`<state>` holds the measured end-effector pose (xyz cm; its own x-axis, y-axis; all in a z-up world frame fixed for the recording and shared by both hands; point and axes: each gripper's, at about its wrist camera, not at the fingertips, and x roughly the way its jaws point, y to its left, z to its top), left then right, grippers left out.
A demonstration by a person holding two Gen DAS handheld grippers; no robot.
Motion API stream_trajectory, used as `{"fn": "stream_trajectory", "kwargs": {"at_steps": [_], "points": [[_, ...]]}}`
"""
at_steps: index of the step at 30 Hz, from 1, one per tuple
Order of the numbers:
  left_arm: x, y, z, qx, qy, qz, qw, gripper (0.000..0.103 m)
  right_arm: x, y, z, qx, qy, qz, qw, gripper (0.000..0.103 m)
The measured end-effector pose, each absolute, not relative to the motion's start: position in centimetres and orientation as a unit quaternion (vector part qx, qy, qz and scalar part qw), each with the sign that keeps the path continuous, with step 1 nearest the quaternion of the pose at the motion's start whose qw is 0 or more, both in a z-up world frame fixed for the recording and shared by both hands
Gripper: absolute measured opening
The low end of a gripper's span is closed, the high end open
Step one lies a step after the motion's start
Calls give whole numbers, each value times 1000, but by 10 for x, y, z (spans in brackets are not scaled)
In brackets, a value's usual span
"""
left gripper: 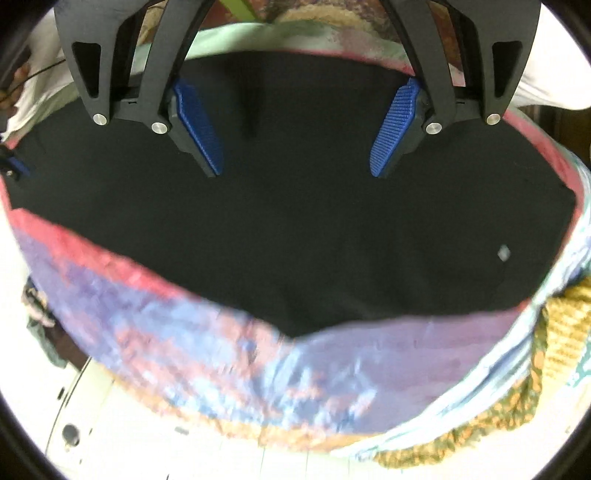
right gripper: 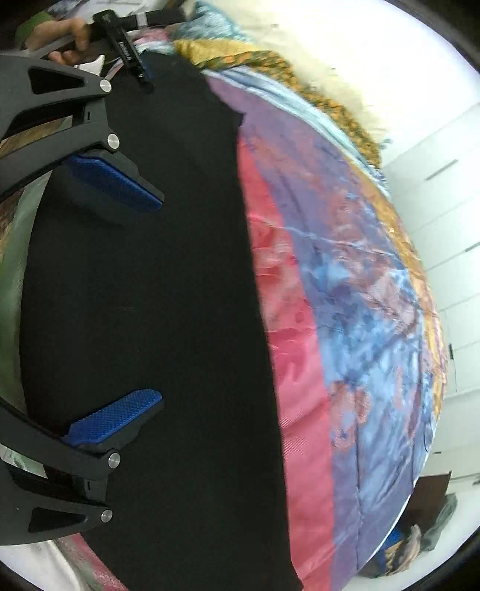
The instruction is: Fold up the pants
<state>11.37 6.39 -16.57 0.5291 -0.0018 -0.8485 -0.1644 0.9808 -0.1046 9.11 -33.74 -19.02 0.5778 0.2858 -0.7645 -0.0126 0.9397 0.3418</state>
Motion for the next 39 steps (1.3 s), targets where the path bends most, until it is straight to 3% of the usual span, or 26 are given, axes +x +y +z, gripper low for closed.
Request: {"fn": "stream_trajectory", "kwargs": {"at_steps": [5,11,20,30,39], "points": [[103,55,-139,-111,447,36,887,85,89,-344,-176,169,421,63,889,97],[89,38,-153,-104,405,26,908,85,72,-347,-161,156,381,46,910,97],[101,35,-185,-77,435,8,897,85,69,-347,-166,152,390,30,908,97],[100,47,-187,-75,431,22,899,85,58,-346,-172,149,391,42,907,97],[95,59,-179,-101,423,37,900,85,18,-487,-143,356,298,-16,886,97]]}}
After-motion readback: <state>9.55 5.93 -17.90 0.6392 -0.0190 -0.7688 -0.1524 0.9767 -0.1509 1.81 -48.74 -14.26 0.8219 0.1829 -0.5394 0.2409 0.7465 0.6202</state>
